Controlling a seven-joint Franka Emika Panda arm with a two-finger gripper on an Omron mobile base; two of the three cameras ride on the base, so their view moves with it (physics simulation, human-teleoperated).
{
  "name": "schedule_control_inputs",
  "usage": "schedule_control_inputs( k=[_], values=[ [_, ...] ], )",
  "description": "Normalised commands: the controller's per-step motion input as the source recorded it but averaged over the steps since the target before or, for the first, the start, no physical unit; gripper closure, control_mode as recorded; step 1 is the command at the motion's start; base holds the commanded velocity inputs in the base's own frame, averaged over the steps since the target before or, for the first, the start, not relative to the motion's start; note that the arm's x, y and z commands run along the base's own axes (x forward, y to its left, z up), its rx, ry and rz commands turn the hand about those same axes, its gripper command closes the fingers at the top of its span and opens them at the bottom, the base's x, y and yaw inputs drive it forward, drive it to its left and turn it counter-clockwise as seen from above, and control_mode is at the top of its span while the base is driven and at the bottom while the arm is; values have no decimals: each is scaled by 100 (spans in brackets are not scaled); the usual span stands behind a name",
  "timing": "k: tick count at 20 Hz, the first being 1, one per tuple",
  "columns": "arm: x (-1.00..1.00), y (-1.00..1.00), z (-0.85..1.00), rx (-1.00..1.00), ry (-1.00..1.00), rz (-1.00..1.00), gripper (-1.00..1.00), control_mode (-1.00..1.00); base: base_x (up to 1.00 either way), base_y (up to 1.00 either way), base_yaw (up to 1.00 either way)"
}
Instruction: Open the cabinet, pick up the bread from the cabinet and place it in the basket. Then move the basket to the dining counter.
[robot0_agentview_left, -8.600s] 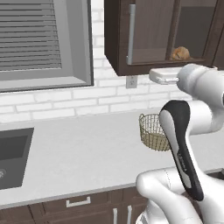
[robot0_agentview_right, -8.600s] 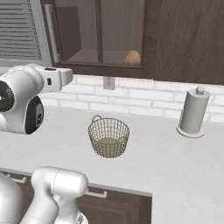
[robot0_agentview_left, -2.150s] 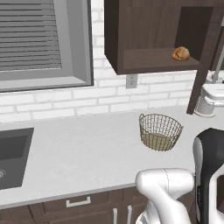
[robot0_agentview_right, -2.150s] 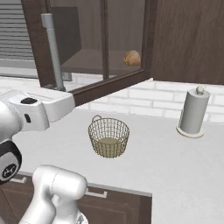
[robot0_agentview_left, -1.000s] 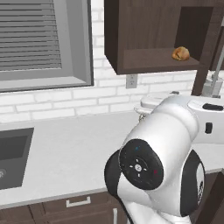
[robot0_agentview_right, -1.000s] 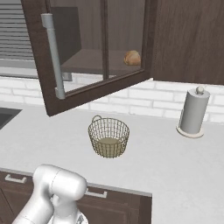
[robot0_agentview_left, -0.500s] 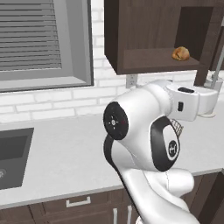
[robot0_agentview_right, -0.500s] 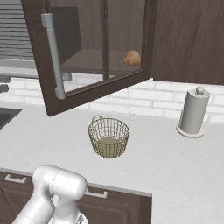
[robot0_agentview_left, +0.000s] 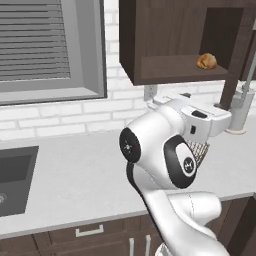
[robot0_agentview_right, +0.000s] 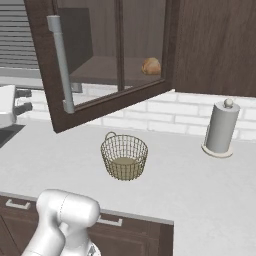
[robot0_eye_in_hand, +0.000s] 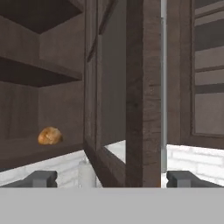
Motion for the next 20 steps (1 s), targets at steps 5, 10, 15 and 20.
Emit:
schedule_control_inputs(
  k=[5,10,15,20],
  values=[
    [45,-7,0,0,-1,-8,-100,-100,0,0,0],
    [4,-54,0,0,0,-17,-100,-100,0,0,0],
    [-6,-73,0,0,0,-20,-100,-100,0,0,0],
    [-10,-82,0,0,0,-26,-100,-100,0,0,0]
  ],
)
